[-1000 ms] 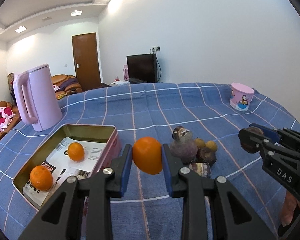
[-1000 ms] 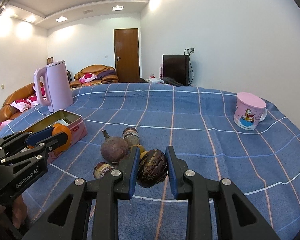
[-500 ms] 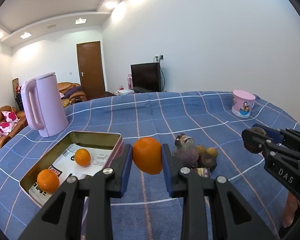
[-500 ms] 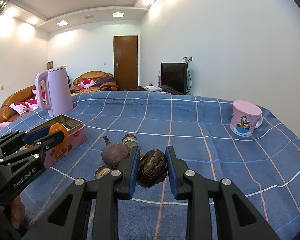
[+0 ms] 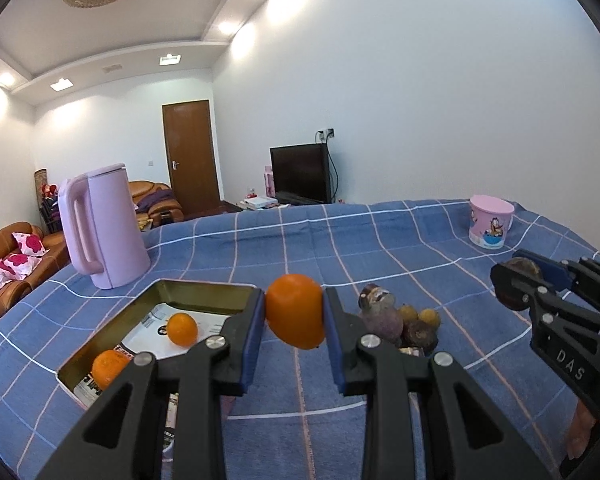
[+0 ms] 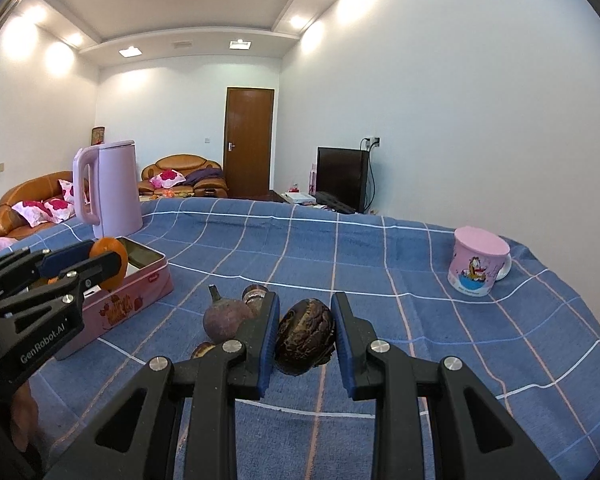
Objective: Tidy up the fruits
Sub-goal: 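Carry the mangosteen and orange with both tools over the tin box, then lower the orange and mangosteen into the tin box and open both tools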
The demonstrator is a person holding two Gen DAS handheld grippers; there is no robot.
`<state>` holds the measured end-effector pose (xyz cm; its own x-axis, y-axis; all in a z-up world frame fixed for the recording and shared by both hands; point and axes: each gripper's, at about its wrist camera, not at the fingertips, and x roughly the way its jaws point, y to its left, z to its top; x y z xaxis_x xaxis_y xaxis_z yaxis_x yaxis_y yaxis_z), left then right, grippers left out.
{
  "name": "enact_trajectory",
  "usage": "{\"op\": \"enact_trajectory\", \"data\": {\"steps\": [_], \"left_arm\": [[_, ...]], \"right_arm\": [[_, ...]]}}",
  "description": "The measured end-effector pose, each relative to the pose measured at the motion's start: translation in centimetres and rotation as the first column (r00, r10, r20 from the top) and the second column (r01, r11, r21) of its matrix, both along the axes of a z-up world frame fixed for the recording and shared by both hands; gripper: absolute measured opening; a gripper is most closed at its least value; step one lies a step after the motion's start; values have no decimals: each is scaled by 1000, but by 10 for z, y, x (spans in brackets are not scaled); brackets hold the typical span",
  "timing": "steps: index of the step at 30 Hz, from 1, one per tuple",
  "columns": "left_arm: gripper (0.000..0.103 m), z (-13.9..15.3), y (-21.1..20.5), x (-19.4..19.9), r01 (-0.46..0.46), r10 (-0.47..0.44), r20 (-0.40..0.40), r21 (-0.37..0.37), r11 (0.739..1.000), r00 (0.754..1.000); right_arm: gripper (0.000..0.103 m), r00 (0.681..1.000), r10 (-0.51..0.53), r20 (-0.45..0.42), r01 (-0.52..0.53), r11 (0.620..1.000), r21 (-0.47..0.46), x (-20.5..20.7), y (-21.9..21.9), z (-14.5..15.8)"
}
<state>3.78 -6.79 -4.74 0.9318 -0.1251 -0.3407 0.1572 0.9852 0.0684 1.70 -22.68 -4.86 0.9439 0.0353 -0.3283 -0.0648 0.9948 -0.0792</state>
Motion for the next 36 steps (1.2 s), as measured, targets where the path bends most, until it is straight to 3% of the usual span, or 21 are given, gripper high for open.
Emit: {"op": "enact_trajectory", "data": {"steps": [13,25,36], "left_arm": [[30,7,22,8,-59,59,-13,-26,998,998],[30,8,74,28,-186,183,-69,-48,981,981],[30,-2,104,40,-244,236,-126,-50,969,964]], "right_arm": [[28,999,39,-19,-39,999,-14,7,15,2],[28,985,164,-45,-166,985,-37,35,69,12],[28,957,275,-87,-279,960,-39,59,123,10]]}}
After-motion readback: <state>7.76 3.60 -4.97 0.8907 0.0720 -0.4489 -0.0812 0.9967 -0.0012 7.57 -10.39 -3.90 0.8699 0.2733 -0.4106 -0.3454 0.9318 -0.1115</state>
